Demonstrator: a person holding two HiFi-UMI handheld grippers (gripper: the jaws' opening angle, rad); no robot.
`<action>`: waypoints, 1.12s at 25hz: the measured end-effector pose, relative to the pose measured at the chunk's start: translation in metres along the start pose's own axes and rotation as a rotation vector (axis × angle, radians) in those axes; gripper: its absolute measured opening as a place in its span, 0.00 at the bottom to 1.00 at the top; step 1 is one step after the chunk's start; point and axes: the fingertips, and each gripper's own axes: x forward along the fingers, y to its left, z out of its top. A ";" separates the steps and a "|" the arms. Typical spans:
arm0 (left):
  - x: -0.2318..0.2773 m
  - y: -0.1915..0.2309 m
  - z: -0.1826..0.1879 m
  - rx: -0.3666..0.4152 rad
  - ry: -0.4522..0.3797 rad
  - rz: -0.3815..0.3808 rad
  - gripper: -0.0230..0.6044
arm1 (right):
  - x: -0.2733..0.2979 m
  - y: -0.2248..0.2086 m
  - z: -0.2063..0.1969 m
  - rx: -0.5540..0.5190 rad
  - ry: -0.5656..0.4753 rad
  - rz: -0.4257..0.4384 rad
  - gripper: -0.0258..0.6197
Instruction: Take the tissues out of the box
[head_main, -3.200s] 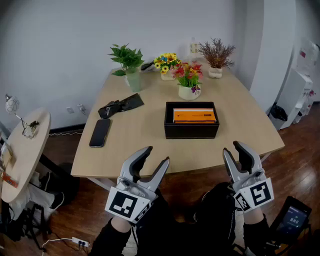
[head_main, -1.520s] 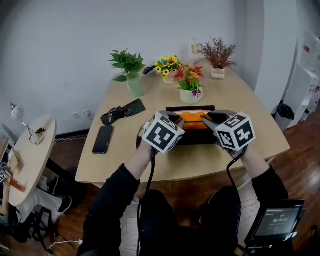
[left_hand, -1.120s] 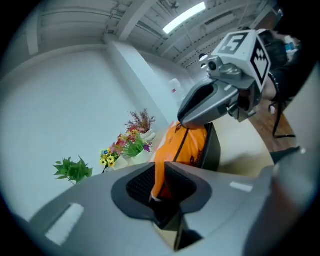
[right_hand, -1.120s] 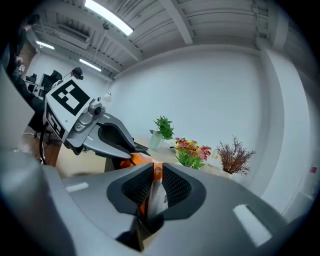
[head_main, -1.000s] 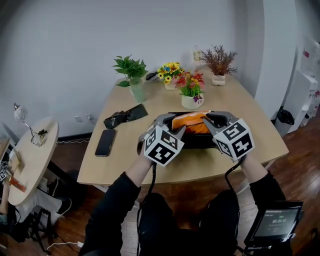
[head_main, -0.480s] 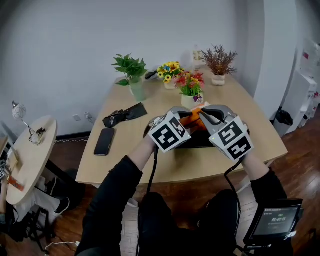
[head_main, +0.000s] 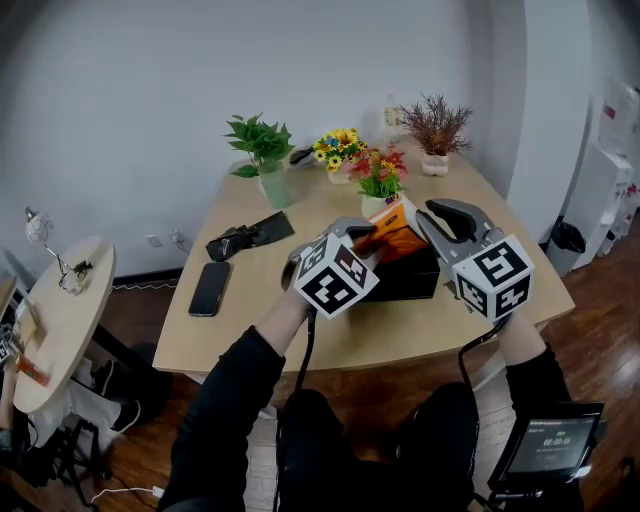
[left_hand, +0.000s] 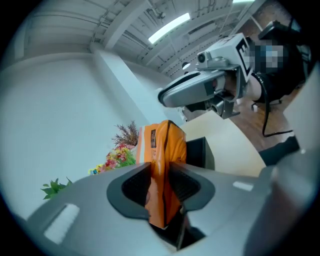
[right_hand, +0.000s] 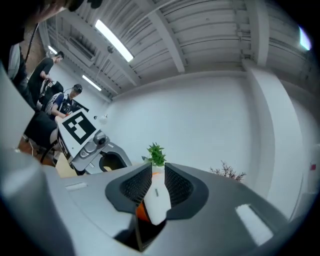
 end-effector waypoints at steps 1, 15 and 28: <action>-0.006 0.005 0.001 -0.007 -0.015 0.017 0.19 | -0.007 -0.007 0.003 0.025 -0.020 -0.016 0.17; -0.166 0.017 -0.037 0.118 0.089 0.103 0.18 | -0.033 0.048 -0.028 0.054 0.021 0.079 0.17; -0.191 -0.013 -0.171 -0.028 0.325 0.031 0.19 | 0.039 0.198 -0.014 0.070 0.006 0.358 0.13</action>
